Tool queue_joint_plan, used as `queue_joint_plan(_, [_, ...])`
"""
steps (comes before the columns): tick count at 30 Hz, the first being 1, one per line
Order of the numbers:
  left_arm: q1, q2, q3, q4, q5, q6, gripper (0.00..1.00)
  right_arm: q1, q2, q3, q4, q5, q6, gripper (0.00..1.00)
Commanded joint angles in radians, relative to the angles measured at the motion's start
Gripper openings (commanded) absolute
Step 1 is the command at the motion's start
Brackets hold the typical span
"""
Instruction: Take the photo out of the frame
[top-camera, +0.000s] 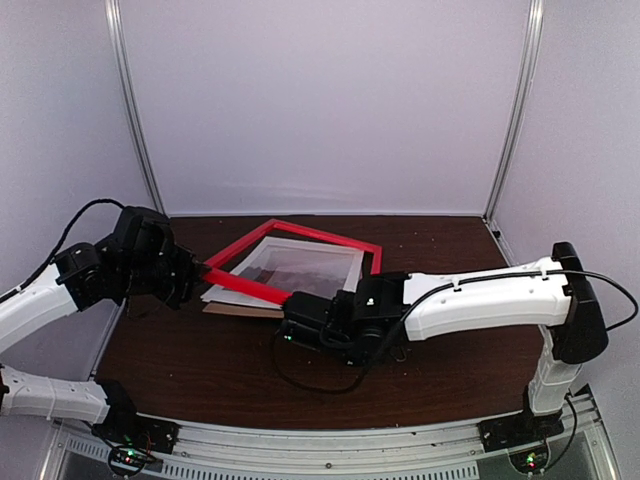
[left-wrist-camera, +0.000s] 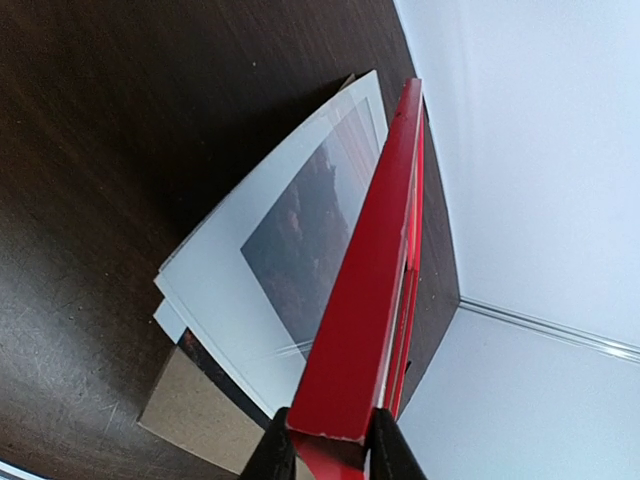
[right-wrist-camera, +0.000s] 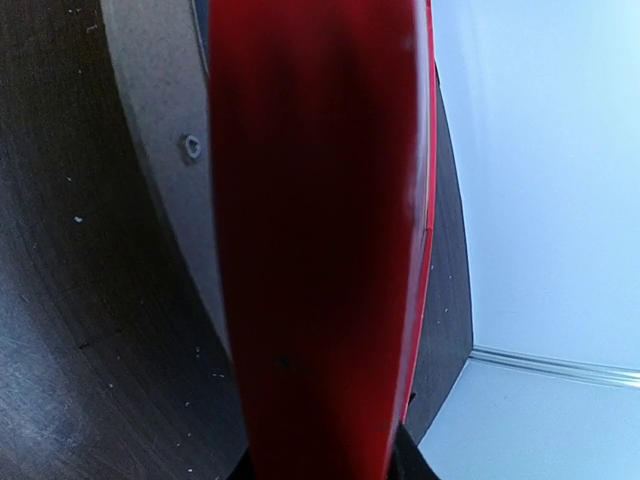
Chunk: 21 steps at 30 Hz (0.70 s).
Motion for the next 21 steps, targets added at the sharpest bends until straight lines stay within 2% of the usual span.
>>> queue_joint_plan(1, [-0.005,0.047,-0.045,0.001,0.06,0.056,0.0,0.01,-0.044,-0.04,0.06,-0.173,0.102,0.04])
queue_joint_plan(13, [-0.008,0.151,-0.012,0.029,0.1,0.151,0.0,0.01,-0.101,-0.157,0.051,-0.197,0.177,0.26])
queue_joint_plan(21, [-0.02,0.21,-0.011,0.101,0.118,0.234,0.0,0.01,-0.174,-0.241,0.044,-0.214,0.236,0.31])
